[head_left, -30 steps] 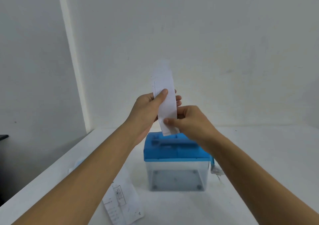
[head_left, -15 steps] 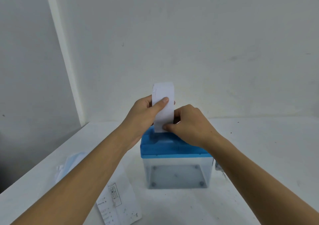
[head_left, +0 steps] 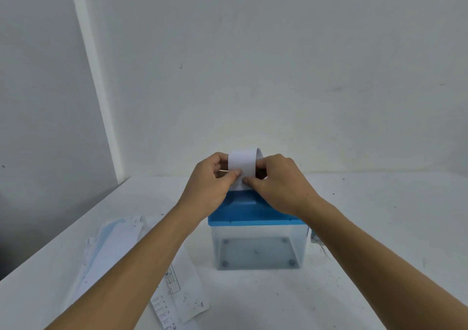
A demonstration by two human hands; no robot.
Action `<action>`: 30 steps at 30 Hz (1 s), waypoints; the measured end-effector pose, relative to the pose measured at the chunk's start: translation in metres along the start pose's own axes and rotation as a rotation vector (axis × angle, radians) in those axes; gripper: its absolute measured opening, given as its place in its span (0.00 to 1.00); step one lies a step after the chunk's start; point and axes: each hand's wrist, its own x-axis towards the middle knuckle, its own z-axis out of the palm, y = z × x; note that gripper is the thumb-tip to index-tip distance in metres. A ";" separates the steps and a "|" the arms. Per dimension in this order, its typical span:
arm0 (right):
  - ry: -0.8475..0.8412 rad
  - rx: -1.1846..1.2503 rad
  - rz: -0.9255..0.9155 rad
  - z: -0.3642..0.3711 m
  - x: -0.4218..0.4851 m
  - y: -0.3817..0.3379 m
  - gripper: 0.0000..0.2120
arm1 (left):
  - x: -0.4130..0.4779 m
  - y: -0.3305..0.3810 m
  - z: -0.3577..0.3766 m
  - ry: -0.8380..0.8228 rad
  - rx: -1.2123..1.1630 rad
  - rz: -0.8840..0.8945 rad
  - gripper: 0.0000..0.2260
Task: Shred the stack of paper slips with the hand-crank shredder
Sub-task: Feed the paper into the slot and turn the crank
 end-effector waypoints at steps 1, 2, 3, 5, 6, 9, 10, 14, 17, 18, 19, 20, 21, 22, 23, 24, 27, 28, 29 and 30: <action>0.010 -0.002 -0.002 0.001 0.000 -0.001 0.12 | -0.002 -0.001 0.002 0.019 0.025 0.009 0.05; 0.013 -0.006 0.000 0.002 0.000 -0.001 0.11 | -0.003 -0.002 0.004 0.038 0.047 0.016 0.05; 0.010 -0.011 0.003 0.003 0.000 -0.002 0.11 | -0.004 -0.004 0.006 0.054 0.059 0.018 0.05; 0.003 -0.029 0.001 0.005 0.001 -0.003 0.11 | -0.006 -0.006 0.008 0.068 0.064 0.004 0.05; -0.002 -0.039 0.000 0.005 0.001 -0.003 0.11 | -0.007 -0.007 0.009 0.070 0.069 -0.004 0.06; -0.009 -0.062 -0.014 0.005 0.000 -0.005 0.12 | -0.013 -0.010 0.011 0.064 0.113 -0.013 0.05; -0.011 -0.068 -0.017 0.004 0.000 -0.005 0.12 | -0.015 -0.010 0.012 0.064 0.130 -0.020 0.05; 0.032 -0.093 -0.038 -0.002 -0.006 -0.007 0.13 | -0.015 -0.012 0.011 0.047 0.158 -0.044 0.05; 0.301 0.010 0.012 -0.016 -0.025 0.000 0.20 | -0.016 -0.011 0.011 0.041 0.170 -0.041 0.04; 0.396 0.105 0.040 -0.023 -0.036 0.004 0.18 | -0.017 -0.011 0.011 0.050 0.170 -0.043 0.04; 0.457 0.188 0.071 -0.029 -0.047 0.010 0.15 | -0.017 -0.012 0.012 0.058 0.173 -0.043 0.03; 0.481 0.232 0.104 -0.033 -0.058 0.018 0.13 | -0.018 -0.011 0.013 0.067 0.174 -0.039 0.03; 0.467 0.237 0.135 -0.035 -0.070 0.028 0.15 | -0.018 -0.012 0.013 0.074 0.173 -0.034 0.03; 0.418 0.224 0.165 -0.034 -0.082 0.040 0.17 | -0.019 -0.013 0.013 0.082 0.171 -0.030 0.04; 0.345 0.209 0.201 -0.030 -0.092 0.051 0.18 | -0.018 -0.014 0.013 0.089 0.173 -0.028 0.04; 0.265 0.179 0.239 -0.025 -0.104 0.061 0.18 | -0.019 -0.014 0.014 0.089 0.173 -0.026 0.04; 0.092 0.042 0.258 -0.005 -0.127 0.082 0.13 | -0.018 -0.016 0.016 0.086 0.190 -0.029 0.04; 0.076 0.011 0.232 -0.001 -0.132 0.084 0.12 | -0.017 -0.016 0.016 0.087 0.200 -0.030 0.04; 0.077 -0.021 0.203 0.001 -0.134 0.084 0.10 | -0.016 -0.018 0.017 0.092 0.213 -0.029 0.04; 0.088 -0.060 0.176 0.002 -0.135 0.082 0.10 | -0.015 -0.019 0.017 0.098 0.228 -0.026 0.03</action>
